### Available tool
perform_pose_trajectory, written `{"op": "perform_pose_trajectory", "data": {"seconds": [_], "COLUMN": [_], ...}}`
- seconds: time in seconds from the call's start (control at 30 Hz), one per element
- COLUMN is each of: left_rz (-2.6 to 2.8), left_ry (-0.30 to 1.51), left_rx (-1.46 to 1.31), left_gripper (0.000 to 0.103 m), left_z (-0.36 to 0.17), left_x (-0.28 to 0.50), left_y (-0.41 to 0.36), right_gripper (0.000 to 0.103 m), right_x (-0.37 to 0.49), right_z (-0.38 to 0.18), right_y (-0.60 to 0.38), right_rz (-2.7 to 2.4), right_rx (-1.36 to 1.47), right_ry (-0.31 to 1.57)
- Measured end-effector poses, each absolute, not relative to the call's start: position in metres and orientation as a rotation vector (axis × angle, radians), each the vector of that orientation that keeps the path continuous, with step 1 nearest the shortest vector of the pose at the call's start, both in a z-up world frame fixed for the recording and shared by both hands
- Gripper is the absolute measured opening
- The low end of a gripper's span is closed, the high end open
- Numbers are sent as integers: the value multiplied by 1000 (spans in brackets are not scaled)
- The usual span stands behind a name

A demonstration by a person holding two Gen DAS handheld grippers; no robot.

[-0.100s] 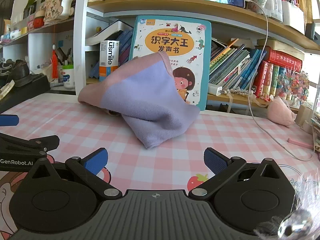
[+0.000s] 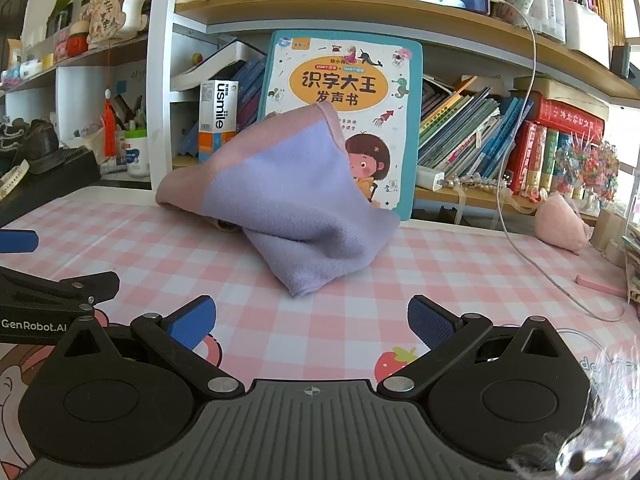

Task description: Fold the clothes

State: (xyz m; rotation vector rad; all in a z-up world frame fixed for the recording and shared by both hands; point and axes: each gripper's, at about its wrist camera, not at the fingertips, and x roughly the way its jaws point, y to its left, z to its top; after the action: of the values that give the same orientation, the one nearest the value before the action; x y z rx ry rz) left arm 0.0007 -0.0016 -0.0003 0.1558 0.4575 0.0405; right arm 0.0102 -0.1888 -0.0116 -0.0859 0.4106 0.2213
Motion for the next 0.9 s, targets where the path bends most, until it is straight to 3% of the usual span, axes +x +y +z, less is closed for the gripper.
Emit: {"op": "perform_pose_trajectory", "data": {"seconds": [0.9], "left_rz": [40], "left_ry": [473], "left_rx": [142], "left_gripper": [103], "left_z": [-4], "left_x": [3], "left_y": [-1], "right_gripper": [103], "right_x": [11], "right_z": [-11], "right_y": [-188], "right_rz": [218], "right_rx": [-94], "right_ry": [417]}}
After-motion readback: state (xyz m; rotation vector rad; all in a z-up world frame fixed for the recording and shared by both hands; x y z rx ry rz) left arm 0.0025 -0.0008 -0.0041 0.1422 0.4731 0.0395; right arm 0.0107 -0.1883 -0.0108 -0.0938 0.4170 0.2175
